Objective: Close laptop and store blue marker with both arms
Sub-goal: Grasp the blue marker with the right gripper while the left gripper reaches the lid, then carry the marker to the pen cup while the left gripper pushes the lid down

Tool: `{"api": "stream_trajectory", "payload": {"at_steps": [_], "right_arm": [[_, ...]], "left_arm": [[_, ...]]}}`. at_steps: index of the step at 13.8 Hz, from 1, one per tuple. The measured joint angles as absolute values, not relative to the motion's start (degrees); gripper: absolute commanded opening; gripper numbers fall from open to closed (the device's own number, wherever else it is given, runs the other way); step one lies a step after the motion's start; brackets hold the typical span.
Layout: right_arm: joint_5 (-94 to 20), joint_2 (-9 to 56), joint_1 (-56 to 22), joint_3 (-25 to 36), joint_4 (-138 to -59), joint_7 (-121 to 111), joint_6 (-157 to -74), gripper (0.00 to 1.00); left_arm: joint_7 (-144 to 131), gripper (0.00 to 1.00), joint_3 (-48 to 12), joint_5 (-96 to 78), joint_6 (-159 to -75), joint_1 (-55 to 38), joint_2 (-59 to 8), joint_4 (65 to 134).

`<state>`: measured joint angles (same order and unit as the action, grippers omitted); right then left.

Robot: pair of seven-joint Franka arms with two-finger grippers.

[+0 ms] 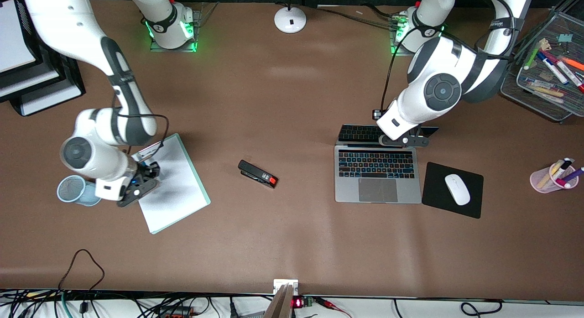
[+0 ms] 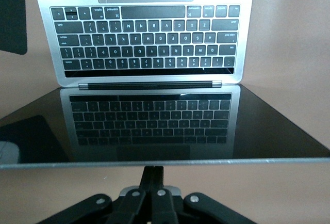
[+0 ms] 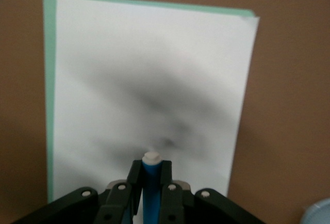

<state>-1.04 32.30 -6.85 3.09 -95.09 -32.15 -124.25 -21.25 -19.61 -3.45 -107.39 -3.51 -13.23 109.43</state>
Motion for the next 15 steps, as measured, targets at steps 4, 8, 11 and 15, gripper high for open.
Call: {"api": "stream_trajectory", "payload": {"at_steps": [4, 8, 11, 15], "right_arm": [[-1.07, 30.41, -3.97, 3.21, -88.55, -40.26, -117.04, 0.0], [-4.37, 29.27, -0.88, 3.27, -87.18, -52.89, -116.97, 0.0], [-12.81, 28.47, 2.01, 3.36, -84.97, -65.87, -116.9, 0.0], [-28.26, 28.8, 8.38, 3.61, -83.98, -89.61, -116.86, 0.0]], "left_arm": [[-21.32, 0.0, -19.33, -2.8, -114.4, -3.03, -14.35, 109.52], [-21.38, 0.0, -19.02, 0.94, -120.62, -2.95, -17.13, 109.51], [-21.38, 0.0, -18.52, 1.21, -123.05, -2.68, -20.0, 108.36], [-21.38, 0.0, -17.95, 1.45, -125.71, -2.05, -24.04, 105.39]]}}
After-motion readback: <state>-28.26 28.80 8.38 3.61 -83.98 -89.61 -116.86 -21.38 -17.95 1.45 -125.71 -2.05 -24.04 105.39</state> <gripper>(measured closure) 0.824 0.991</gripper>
